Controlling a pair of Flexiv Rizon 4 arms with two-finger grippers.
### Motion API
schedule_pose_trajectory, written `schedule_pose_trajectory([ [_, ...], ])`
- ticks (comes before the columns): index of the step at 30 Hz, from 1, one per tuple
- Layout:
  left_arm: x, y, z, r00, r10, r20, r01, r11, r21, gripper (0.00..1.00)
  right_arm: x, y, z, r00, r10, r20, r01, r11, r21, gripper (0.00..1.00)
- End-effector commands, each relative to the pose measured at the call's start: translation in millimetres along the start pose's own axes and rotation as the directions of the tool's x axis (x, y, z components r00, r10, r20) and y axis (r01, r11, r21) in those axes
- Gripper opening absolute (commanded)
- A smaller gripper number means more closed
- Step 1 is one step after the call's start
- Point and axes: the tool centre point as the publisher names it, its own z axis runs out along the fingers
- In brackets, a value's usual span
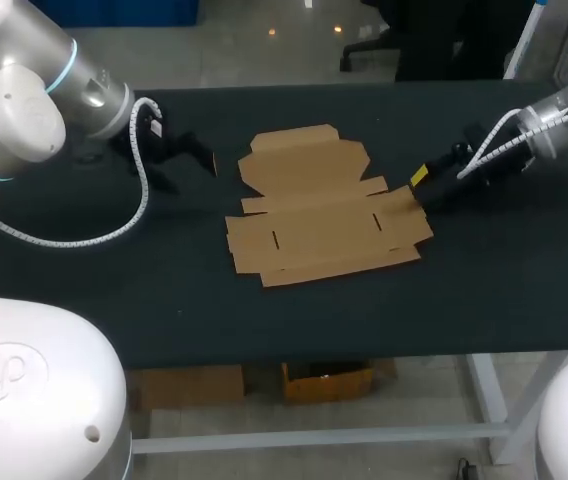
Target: Assemble the packaging by folding the flat box into shape, placing the metal phone stand inside, and closing the box properly
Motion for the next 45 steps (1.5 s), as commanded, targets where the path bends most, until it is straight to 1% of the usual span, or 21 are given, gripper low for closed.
schedule_pose_trajectory([
  [1,1.3,0.1,0,1.000,-0.003,0.008,0.003,1.000,0.002,1.00,-9,13,1,1.000,0.004,-0.022,-0.001,0.992,0.130,0.63],
  [4,1.4,0.2,1,1.000,-0.006,0.011,0.006,1.000,0.004,1.00,-12,17,4,1.000,0.009,-0.024,-0.006,0.988,0.153,0.57],
  [9,1.8,0.0,1,1.000,-0.009,0.015,0.009,1.000,0.006,1.00,-18,21,4,0.999,0.024,-0.022,-0.020,0.985,0.169,0.50],
  [23,4.3,-0.9,2,1.000,-0.013,0.020,0.013,1.000,0.007,1.00,-25,32,13,0.999,0.047,-0.026,-0.040,0.973,0.228,0.49],
  [38,5.8,-0.7,2,1.000,-0.015,0.026,0.015,1.000,0.009,1.00,-20,42,29,0.999,0.030,-0.020,-0.023,0.959,0.281,0.47],
  [43,5.8,-0.7,2,1.000,-0.016,0.027,0.016,1.000,0.010,1.00,-21,42,35,0.999,0.024,-0.043,-0.010,0.956,0.294,0.41],
  [45,5.7,-0.7,2,1.000,-0.017,0.026,0.017,1.000,0.010,1.00,-22,40,37,0.999,0.025,-0.045,-0.010,0.955,0.297,0.37],
])
